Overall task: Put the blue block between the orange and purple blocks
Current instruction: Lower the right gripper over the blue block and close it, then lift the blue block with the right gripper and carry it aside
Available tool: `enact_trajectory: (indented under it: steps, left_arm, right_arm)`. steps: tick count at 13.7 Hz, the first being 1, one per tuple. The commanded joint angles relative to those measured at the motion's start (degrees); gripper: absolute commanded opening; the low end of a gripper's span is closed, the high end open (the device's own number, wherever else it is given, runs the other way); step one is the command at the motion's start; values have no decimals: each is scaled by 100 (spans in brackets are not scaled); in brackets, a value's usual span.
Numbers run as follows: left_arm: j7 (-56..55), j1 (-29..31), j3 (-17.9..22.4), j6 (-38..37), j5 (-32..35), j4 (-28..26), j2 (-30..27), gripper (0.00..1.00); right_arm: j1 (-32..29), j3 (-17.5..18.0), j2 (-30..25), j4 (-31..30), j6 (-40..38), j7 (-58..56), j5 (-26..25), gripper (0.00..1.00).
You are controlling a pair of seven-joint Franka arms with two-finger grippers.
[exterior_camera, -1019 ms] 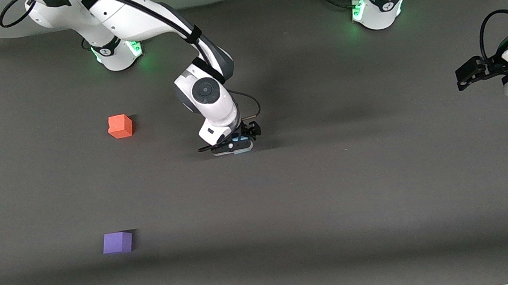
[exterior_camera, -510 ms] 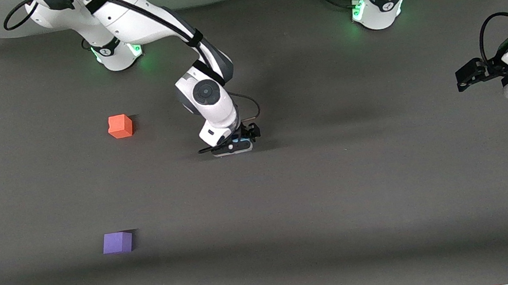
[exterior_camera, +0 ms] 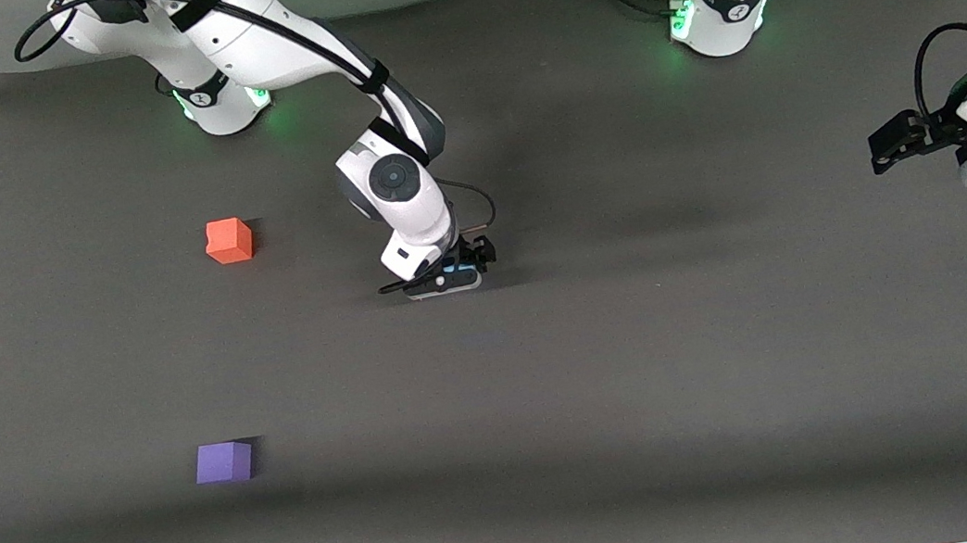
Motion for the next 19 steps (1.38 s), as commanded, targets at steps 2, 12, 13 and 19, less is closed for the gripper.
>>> enact_trajectory:
  steps: [2,12,13,19]
  left_arm:
    - [111,45,-52,-140,-63,78,-12,100]
    - [137,19,-43,-176,-37,130,32,100]
    - [146,10,-43,-158,-28,131,32,100]
    - [287,19,-43,-149,-36,131,50,100]
  right_arm:
    - [7,-60,-134,-5,-66,-20,-59,61]
    - [-46,-675,-1891,1460,-4009,-565,29,47]
    - [-46,-693,-1988,1802,-4448,-591,38,47]
    - [-64,-1693,-2892,2352,-6210,-2276,29,47]
